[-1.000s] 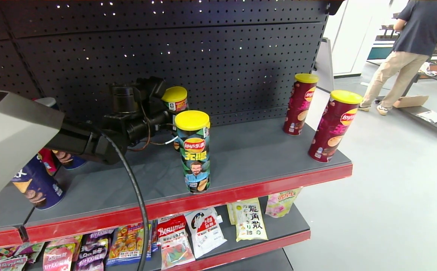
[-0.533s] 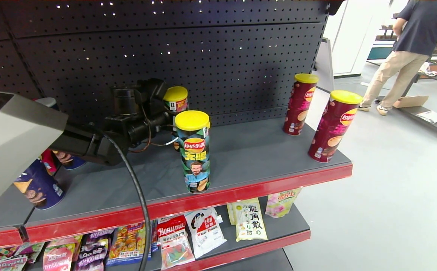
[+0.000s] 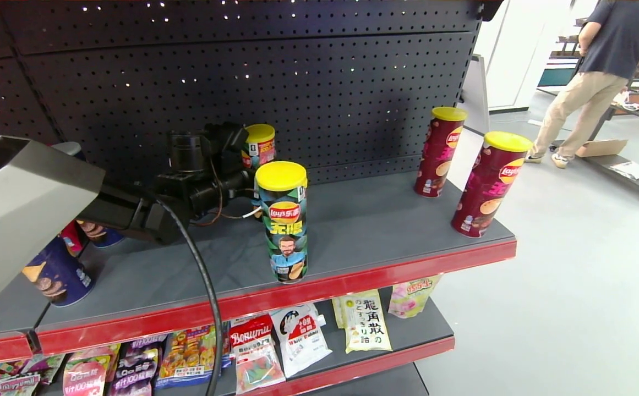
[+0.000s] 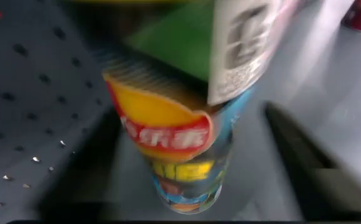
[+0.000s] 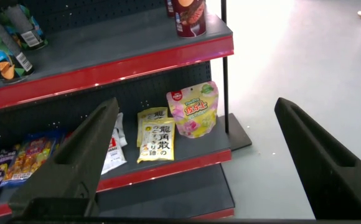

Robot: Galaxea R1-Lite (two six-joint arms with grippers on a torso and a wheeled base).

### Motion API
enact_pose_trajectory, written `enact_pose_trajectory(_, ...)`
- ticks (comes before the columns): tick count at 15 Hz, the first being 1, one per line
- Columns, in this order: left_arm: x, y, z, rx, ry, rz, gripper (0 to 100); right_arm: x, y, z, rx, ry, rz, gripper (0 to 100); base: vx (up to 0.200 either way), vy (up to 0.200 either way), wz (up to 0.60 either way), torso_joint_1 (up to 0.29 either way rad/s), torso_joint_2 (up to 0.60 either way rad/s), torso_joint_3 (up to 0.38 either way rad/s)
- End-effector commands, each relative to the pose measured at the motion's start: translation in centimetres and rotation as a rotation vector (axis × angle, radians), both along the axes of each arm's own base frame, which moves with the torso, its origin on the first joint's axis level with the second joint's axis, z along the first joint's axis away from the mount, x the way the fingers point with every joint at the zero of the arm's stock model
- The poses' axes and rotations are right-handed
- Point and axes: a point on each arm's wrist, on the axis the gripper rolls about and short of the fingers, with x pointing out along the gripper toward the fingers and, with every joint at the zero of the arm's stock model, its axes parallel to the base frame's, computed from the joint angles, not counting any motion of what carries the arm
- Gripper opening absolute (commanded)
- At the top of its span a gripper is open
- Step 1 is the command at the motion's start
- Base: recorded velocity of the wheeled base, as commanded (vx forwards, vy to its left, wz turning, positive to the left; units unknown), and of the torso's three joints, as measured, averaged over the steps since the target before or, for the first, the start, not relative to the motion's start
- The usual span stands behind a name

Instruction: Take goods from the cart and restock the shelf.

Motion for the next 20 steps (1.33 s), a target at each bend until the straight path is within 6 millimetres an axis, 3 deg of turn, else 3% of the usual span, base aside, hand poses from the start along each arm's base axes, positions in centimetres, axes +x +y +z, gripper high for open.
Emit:
enact_pose_trajectory(1, -0.2, 0.1, 0.6, -0.006, -0.019, 0.000, 100, 0.0, 0.0, 0.0, 0.000, 0.001, 0.001, 100, 0.000, 0.000, 0.00, 0.000, 0.00, 0.000)
enact_pose_trajectory(5, -1.7, 0.6, 1.9, -0.005, -0.016, 0.003, 100, 0.0, 0.0, 0.0, 0.000, 0.001, 0.001, 100, 0.000, 0.000, 0.00, 0.000, 0.00, 0.000)
enact_pose_trajectory(11, -9.0, 4.0, 2.8, 0.037, 0.114, 0.047, 100, 0.0, 0.0, 0.0, 0.000, 0.001, 0.001, 100, 0.000, 0.000, 0.00, 0.000, 0.00, 0.000)
enact_pose_trajectory(15, -18.6, 6.6, 5.0, 0.074, 0.173, 0.110, 100, 0.0, 0.0, 0.0, 0.000, 0.001, 0.001, 100, 0.000, 0.000, 0.00, 0.000, 0.00, 0.000)
enact_pose_trajectory(16, -23.0, 8.0, 5.9, 0.079, 0.154, 0.152, 100, 0.0, 0.0, 0.0, 0.000, 0.001, 0.001, 100, 0.000, 0.000, 0.00, 0.000, 0.00, 0.000)
enact_pose_trajectory(17, -25.9, 8.8, 6.3, 0.073, 0.124, 0.172, 100, 0.0, 0.0, 0.0, 0.000, 0.001, 0.001, 100, 0.000, 0.000, 0.00, 0.000, 0.00, 0.000)
enact_pose_trajectory(20, -33.2, 11.3, 7.0, 0.026, 0.031, 0.238, 100, 0.0, 0.0, 0.0, 0.000, 0.001, 0.001, 100, 0.000, 0.000, 0.00, 0.000, 0.00, 0.000)
